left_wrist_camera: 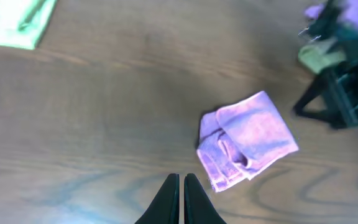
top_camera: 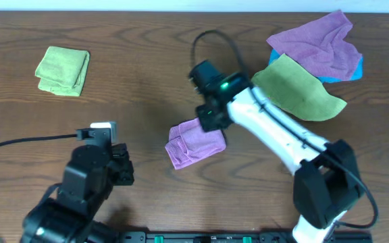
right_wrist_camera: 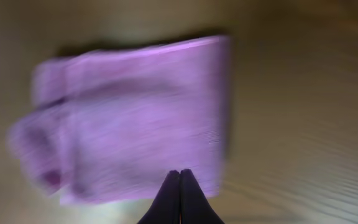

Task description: Fold the cloth

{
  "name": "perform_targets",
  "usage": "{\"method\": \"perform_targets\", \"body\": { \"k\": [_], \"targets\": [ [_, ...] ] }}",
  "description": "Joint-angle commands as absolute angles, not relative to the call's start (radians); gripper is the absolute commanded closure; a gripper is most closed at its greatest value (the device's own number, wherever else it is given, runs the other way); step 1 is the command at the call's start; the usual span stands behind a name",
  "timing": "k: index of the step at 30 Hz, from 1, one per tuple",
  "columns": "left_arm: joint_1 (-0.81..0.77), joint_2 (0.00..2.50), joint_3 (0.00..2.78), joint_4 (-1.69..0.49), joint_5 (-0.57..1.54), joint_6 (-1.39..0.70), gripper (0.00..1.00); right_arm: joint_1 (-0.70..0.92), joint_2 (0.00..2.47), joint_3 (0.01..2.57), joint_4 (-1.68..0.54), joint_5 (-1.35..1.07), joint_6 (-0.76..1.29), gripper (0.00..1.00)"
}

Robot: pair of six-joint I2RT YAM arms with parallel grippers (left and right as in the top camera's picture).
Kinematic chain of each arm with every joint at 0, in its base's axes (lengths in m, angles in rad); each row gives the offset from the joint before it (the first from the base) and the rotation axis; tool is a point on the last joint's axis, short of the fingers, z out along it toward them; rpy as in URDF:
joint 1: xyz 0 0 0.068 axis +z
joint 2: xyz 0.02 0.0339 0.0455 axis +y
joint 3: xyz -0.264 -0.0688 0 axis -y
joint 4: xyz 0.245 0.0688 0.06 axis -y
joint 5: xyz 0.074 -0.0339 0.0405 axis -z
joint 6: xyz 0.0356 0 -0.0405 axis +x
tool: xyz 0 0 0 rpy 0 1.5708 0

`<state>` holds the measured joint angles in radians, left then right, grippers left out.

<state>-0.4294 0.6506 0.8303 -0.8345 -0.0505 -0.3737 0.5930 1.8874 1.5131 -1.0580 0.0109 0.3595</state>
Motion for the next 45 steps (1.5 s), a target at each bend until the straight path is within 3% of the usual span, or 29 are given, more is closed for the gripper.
{"method": "perform_targets", "body": {
  "k": [1,7,18,27,38,45],
  "targets": [
    [-0.431,0.672,0.712,-0.77,0.007,-0.444,0.94,0.544,1.882,1.49,-1.063,0.048,0.385,0.99],
    [-0.431,0.78,0.437,-0.399,0.129,-0.535,0.94,0.485,1.888,1.438,-1.046,0.044,0.384,0.98],
    [-0.431,1.254,0.405,-0.002,0.242,-0.546,0.95,0.478,1.899,1.338,-0.923,-0.012,0.361,0.98],
    [-0.431,1.349,0.405,0.065,0.266,-0.59,0.95,0.478,1.955,1.337,-0.882,-0.047,0.361,0.98],
    [-0.431,1.387,0.405,0.106,0.266,-0.619,0.94,0.539,1.998,1.338,-0.845,-0.265,0.362,0.98],
    [-0.431,1.387,0.405,0.104,0.267,-0.618,0.94,0.597,1.998,1.339,-0.847,-0.239,0.362,0.99]
  ]
}}
